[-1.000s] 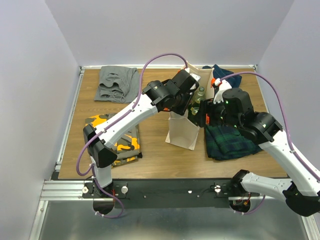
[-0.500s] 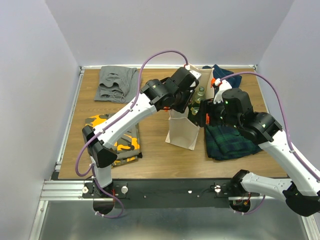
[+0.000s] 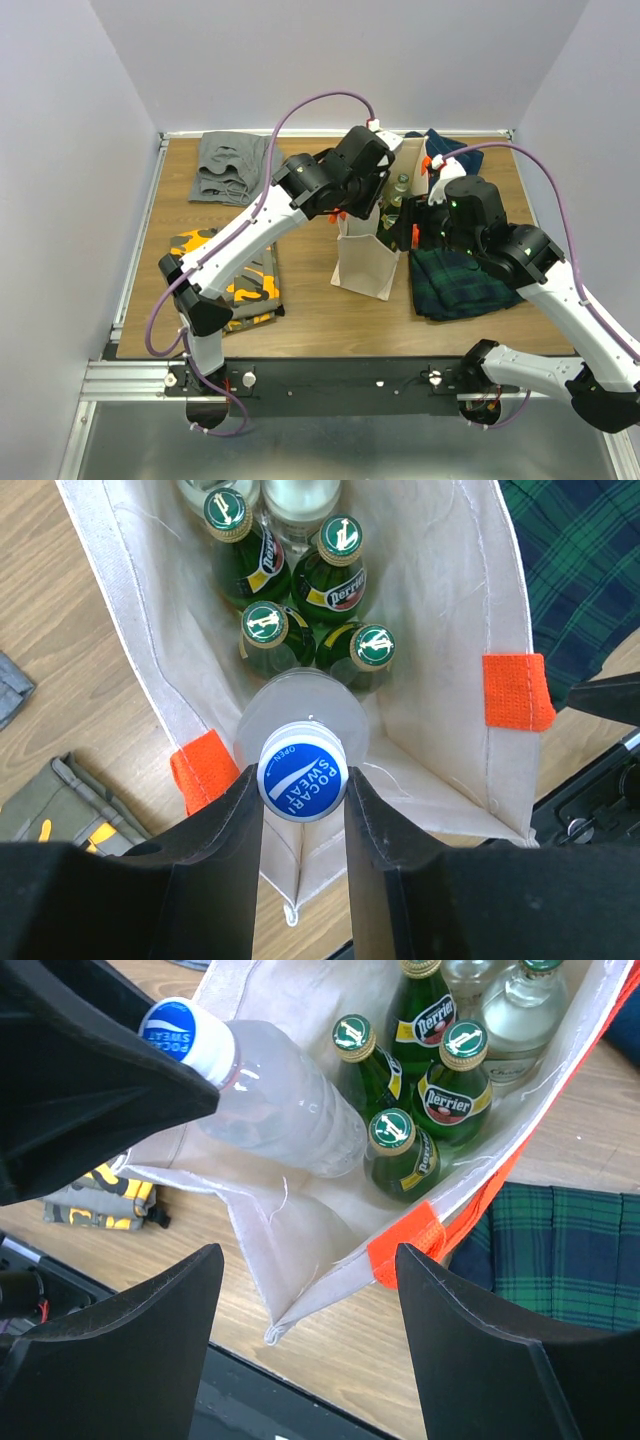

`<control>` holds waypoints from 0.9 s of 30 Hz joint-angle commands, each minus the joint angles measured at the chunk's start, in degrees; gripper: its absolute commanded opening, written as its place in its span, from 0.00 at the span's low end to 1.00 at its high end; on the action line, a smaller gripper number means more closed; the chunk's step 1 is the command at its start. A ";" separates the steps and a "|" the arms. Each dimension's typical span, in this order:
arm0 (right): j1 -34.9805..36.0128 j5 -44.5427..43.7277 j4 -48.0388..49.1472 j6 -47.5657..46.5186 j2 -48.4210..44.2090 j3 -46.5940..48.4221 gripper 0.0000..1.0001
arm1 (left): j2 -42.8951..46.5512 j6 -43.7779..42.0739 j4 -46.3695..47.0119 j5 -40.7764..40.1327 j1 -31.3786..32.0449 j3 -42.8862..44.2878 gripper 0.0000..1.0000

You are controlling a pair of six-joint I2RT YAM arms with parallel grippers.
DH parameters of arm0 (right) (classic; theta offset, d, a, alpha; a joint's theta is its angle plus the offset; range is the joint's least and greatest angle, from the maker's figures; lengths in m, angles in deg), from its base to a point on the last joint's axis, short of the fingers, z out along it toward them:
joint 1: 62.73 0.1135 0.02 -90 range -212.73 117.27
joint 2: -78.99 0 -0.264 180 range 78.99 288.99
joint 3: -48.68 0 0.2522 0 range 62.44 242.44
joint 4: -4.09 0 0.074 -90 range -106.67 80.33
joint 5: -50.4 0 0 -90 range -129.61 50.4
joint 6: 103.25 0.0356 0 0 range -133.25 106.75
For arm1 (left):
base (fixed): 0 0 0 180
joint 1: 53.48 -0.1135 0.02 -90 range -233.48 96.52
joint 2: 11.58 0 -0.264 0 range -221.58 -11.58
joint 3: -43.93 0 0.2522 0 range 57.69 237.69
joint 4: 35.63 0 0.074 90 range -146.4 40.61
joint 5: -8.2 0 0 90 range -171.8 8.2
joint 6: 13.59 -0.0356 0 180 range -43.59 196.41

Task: Take the beverage out of the canvas bag
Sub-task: Take out the drink from the canvas bag.

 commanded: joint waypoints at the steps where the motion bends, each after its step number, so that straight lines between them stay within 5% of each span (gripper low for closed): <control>1: 0.25 -2.38 1.01 0.49 -0.68 0.17 0.78 | 5.57 -1.04 5.65 -2.36 0.07 3.32 0.00; 27: 0.33 -4.93 1.45 0.76 -1.03 -0.18 0.78 | 10.31 -2.89 6.97 -6.23 -1.60 8.16 0.00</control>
